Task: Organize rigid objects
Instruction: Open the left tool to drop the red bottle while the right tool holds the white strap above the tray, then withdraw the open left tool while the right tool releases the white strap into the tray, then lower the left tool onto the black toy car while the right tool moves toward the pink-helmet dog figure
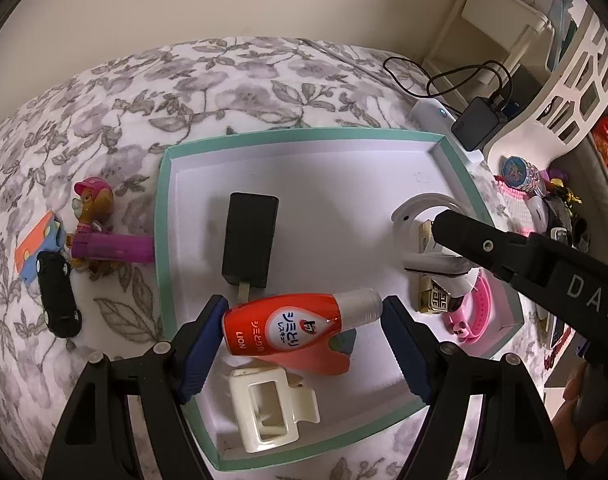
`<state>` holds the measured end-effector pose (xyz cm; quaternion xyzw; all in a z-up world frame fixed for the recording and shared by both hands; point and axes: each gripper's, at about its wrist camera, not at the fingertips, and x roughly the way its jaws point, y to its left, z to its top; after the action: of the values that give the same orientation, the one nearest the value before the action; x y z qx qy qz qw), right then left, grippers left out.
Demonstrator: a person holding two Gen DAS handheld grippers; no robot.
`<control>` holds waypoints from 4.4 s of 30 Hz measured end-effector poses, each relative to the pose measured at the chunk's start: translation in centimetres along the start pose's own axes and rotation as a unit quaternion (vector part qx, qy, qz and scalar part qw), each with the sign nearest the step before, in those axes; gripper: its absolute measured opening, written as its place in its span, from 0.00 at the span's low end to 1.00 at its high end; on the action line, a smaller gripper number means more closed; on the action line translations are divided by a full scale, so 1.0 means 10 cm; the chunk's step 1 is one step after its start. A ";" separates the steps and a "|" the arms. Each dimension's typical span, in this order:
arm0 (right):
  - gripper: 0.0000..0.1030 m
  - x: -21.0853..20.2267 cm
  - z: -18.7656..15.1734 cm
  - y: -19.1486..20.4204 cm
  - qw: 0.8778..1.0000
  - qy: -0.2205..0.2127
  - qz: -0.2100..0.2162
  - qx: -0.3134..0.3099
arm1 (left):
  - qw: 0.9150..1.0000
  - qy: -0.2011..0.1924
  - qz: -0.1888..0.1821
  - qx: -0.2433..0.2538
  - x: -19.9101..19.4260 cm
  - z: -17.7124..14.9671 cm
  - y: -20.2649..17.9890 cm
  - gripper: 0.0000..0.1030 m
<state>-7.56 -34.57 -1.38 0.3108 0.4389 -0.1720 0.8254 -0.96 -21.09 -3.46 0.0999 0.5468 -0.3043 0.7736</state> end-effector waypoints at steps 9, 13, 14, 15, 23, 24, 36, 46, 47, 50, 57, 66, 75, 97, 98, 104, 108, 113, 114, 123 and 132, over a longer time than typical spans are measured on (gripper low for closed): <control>0.25 0.00 0.01 -0.01 1.000 0.004 -0.006 0.004 | 1.000 0.002 0.001 0.005 0.00 0.01 -0.02 0.77; 0.26 0.00 0.00 -0.02 1.000 0.003 -0.005 0.005 | 1.000 0.002 -0.001 0.007 -0.02 0.01 -0.02 0.77; 0.26 -0.01 0.00 -0.01 1.000 0.002 -0.005 0.005 | 1.000 0.002 0.000 0.007 -0.02 0.02 -0.02 0.77; 0.26 -0.02 0.01 -0.01 1.000 0.000 -0.005 0.004 | 1.000 0.002 0.000 0.007 -0.02 0.02 -0.02 0.77; 0.26 -0.12 0.04 0.05 1.000 -0.020 -0.001 -0.006 | 1.000 -0.006 -0.003 0.001 -0.11 0.06 0.00 0.77; 0.26 -0.15 0.05 0.06 1.000 -0.024 0.000 -0.007 | 1.000 -0.007 -0.004 -0.001 -0.12 0.06 0.01 0.77; 0.25 -0.16 0.05 0.06 1.000 -0.029 -0.003 -0.008 | 0.998 -0.024 0.003 -0.065 -0.27 0.15 0.40 0.77; 0.25 -0.05 0.00 0.17 0.999 -0.013 -0.018 -0.033 | 0.990 -0.042 0.045 -0.131 -0.39 0.17 0.83 0.79; 0.25 -0.04 -0.01 0.18 0.999 -0.012 -0.021 -0.036 | 0.988 -0.044 0.053 -0.137 -0.40 0.17 0.87 0.81; 0.31 -0.01 -0.02 0.21 0.999 -0.008 -0.029 -0.042 | 0.985 -0.047 0.065 -0.154 -0.43 0.16 0.98 0.81; 0.59 0.01 -0.03 0.24 0.998 -0.009 -0.038 -0.046 | 0.977 -0.049 0.084 -0.189 -0.46 0.11 1.22 0.94; 0.89 0.06 -0.06 0.34 0.997 -0.010 -0.036 -0.064 | 0.971 -0.057 0.103 -0.209 -0.50 0.08 1.36 0.94; 1.00 0.07 -0.07 0.36 0.996 -0.025 -0.041 -0.071 | 0.969 -0.064 0.111 -0.210 -0.51 0.08 1.40 0.94; 1.00 0.12 -0.20 0.82 0.990 -0.053 -0.009 -0.130 | 0.958 -0.079 0.147 -0.234 -0.65 0.06 1.79 0.95; 1.00 0.14 -0.21 0.85 0.990 -0.050 -0.011 -0.134 | 0.957 -0.078 0.146 -0.239 -0.65 0.06 1.83 0.95; 1.00 0.23 -0.23 0.96 0.989 -0.036 -0.013 -0.146 | 0.952 -0.074 0.134 -0.266 -0.62 0.04 2.08 0.95; 1.00 0.30 -0.22 1.10 0.988 -0.024 -0.001 -0.150 | 0.946 -0.074 0.130 -0.289 -0.61 0.03 2.28 0.95; 1.00 0.43 -0.27 1.40 0.987 -0.008 0.023 -0.161 | 0.942 -0.060 0.115 -0.310 -0.56 -0.03 2.46 0.95; 1.00 0.47 -0.29 1.46 0.986 -0.002 0.028 -0.164 | 0.942 -0.057 0.114 -0.310 -0.55 -0.03 2.47 0.95; 1.00 0.72 -0.47 1.75 0.980 0.032 0.046 -0.191 | 0.950 -0.014 0.080 -0.303 -0.33 -0.09 2.46 0.95; 1.00 0.75 -0.43 1.66 0.982 0.035 0.035 -0.182 | 0.960 0.028 0.058 -0.274 -0.05 -0.07 2.30 0.94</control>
<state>3.19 -19.36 -3.42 0.1763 0.4804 -0.0490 0.8577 11.74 -2.31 -7.37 -0.0758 0.6236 -0.0941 0.7723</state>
